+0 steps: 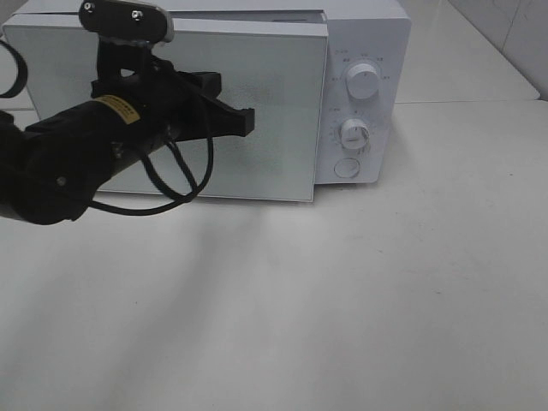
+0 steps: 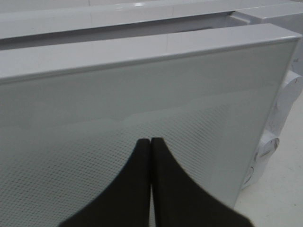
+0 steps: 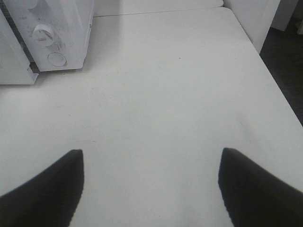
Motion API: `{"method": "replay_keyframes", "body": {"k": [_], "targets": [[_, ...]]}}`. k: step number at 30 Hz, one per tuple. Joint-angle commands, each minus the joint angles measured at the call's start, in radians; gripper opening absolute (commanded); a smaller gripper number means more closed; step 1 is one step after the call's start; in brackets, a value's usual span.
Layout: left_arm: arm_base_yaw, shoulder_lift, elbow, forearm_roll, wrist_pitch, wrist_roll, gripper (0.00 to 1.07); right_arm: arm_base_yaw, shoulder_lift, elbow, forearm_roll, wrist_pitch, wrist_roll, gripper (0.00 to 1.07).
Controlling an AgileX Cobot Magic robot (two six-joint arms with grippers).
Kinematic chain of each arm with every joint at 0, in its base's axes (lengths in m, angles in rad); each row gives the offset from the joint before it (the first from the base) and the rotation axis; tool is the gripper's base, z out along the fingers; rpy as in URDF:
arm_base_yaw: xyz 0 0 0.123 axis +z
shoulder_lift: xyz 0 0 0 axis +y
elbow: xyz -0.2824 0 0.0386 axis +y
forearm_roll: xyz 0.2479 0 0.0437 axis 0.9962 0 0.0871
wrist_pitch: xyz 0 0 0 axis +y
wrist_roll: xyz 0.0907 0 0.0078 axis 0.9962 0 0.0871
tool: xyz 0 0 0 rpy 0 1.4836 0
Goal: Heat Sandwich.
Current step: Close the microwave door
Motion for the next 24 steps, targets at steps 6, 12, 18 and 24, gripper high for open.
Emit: {"method": "replay_keyframes", "body": {"k": [6,12,18,24], "targets": [[-0.037,0.078,-0.132,-0.057,0.045,0.039,0.00,-0.004,-0.027,0.002,0.004,-0.014,-0.004,0.75],[-0.037,0.126,-0.213,-0.109,0.052,0.048,0.00,-0.004,-0.027,0.002,0.004,-0.014,-0.004,0.75],[-0.037,0.163,-0.272,-0.128,0.087,0.051,0.00,-0.004,-0.027,0.002,0.004,-0.014,-0.004,0.75],[-0.037,0.195,-0.320,-0.197,0.090,0.106,0.00,-0.004,-0.027,0.002,0.004,-0.014,-0.004,0.75]]}}
